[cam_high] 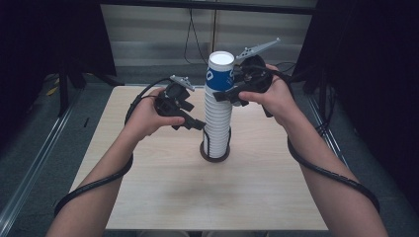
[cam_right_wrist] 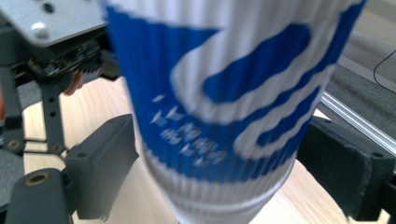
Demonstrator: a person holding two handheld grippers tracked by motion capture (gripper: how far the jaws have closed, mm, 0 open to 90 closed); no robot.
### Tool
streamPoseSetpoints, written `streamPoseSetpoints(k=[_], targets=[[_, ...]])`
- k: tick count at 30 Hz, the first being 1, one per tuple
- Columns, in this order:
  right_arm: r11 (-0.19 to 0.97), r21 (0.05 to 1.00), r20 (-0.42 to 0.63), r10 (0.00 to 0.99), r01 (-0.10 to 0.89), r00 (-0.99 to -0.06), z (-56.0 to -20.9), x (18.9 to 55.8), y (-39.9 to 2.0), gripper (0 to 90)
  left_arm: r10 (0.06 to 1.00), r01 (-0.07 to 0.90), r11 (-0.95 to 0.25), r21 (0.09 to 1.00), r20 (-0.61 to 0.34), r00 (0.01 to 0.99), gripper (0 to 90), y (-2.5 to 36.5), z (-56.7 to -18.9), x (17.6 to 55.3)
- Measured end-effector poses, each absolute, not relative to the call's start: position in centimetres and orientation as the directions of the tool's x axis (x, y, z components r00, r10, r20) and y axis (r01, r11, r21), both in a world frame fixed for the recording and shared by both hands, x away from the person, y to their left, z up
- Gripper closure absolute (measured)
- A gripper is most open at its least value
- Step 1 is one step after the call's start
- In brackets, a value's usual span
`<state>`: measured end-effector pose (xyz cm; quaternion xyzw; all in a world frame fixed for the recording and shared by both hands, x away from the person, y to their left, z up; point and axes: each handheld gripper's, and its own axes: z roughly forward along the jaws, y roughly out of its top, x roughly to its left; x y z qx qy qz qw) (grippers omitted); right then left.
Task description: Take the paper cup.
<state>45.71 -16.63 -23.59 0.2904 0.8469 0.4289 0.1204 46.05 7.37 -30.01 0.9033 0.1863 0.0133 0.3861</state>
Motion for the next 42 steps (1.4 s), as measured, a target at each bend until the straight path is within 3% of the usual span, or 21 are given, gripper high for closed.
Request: streamPoseSetpoints(k=[7, 10, 42], targets=[[0.46, 0.795, 0.051, 0.598, 0.395, -0.8, -23.4, 46.2, -15.9, 12.1, 0.348, 0.321, -0.614, 0.721, -0.118, 0.93, 16.0, 7.3, -29.8, 46.1], [0.454, 0.808, 0.038, 0.597, 0.376, -0.802, -22.9, 46.1, -16.0, 16.4, 0.343, 0.302, -0.601, 0.74, -0.102, 0.934, 16.1, 7.0, -29.4, 46.0], [0.44, 0.83, 0.009, 0.604, 0.343, -0.797, -23.0, 45.5, -16.1, 17.9, 0.363, 0.286, -0.552, 0.783, -0.083, 0.928, 16.0, 5.4, -28.0, 46.1]])
